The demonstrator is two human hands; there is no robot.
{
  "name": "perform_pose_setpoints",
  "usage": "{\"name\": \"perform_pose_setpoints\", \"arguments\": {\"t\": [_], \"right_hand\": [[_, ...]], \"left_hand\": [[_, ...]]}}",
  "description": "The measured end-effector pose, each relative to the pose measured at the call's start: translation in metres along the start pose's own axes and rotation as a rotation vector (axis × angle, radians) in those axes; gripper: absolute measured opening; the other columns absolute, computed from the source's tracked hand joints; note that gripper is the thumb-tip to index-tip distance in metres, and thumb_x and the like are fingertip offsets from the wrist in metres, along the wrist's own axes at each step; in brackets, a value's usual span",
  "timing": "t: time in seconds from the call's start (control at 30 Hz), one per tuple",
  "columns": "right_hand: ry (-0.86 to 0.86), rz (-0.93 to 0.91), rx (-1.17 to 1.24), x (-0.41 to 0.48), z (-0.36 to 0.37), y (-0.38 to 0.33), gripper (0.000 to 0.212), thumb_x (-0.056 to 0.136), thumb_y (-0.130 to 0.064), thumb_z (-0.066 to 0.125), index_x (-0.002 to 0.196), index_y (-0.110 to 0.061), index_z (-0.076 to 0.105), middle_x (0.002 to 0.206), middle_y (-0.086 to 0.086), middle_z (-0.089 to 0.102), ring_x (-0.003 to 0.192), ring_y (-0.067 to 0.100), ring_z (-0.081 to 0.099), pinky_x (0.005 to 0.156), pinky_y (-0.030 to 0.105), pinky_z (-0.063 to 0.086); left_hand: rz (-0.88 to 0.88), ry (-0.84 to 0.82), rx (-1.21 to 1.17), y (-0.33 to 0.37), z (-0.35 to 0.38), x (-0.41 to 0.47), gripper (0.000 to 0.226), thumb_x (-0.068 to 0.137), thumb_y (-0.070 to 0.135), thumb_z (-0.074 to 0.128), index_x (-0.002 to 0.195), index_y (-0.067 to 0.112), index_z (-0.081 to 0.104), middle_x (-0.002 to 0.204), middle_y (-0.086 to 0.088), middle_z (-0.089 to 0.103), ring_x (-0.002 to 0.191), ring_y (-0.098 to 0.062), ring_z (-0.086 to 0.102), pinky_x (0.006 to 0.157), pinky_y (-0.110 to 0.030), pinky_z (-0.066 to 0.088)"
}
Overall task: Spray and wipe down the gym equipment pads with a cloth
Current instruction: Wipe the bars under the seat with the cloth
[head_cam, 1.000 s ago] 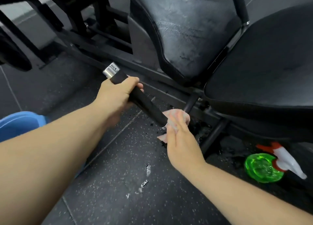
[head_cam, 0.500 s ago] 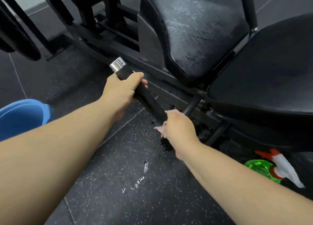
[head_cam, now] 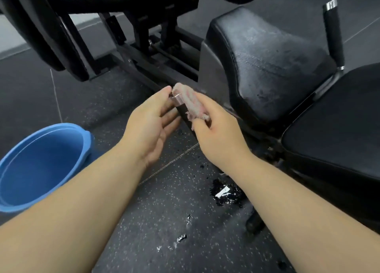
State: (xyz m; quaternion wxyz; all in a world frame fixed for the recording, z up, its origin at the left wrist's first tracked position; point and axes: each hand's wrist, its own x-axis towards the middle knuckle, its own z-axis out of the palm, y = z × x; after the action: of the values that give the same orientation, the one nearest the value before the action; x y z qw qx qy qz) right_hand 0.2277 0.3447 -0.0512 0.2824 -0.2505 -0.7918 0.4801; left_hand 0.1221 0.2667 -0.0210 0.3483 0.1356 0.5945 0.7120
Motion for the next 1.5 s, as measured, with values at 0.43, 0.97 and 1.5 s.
{"name": "perform_pose_setpoints", "arguments": {"t": [0.43, 0.97, 1.5], "right_hand": [[0.071, 0.077, -0.142, -0.044, -0.024, 0.026, 0.042, 0.089, -0.003, 0.049, 0.104, -0.039, 0.065, 0.099, -0.016, 0.065, 0.089, 0.0, 0.059, 0.073, 0.011, 0.043], [-0.033, 0.108, -0.479, -0.068, -0.008, 0.072, 0.04, 0.08, -0.044, 0.024, 0.084, -0.021, 0.058, 0.083, -0.011, 0.064, 0.084, 0.01, 0.052, 0.075, 0.029, 0.047], [-0.022, 0.055, 0.565, -0.022, -0.024, 0.017, 0.048, 0.079, 0.009, 0.068, 0.115, -0.022, 0.064, 0.109, -0.003, 0.071, 0.104, 0.014, 0.068, 0.088, 0.031, 0.055]], "left_hand": [[0.468, -0.031, 1.127, 0.027, -0.021, 0.007, 0.043, 0.094, 0.009, 0.046, 0.122, 0.033, 0.068, 0.113, 0.021, 0.061, 0.089, 0.002, 0.054, 0.074, 0.002, 0.031], [0.576, -0.003, 1.21, 0.019, -0.024, 0.006, 0.054, 0.091, -0.001, 0.043, 0.129, 0.031, 0.063, 0.118, 0.024, 0.054, 0.124, -0.005, 0.042, 0.09, 0.006, 0.019], [0.441, -0.085, 0.732, 0.001, -0.007, -0.026, 0.044, 0.08, 0.009, 0.071, 0.104, 0.045, 0.064, 0.11, 0.01, 0.067, 0.088, 0.0, 0.065, 0.08, -0.016, 0.053]]}}
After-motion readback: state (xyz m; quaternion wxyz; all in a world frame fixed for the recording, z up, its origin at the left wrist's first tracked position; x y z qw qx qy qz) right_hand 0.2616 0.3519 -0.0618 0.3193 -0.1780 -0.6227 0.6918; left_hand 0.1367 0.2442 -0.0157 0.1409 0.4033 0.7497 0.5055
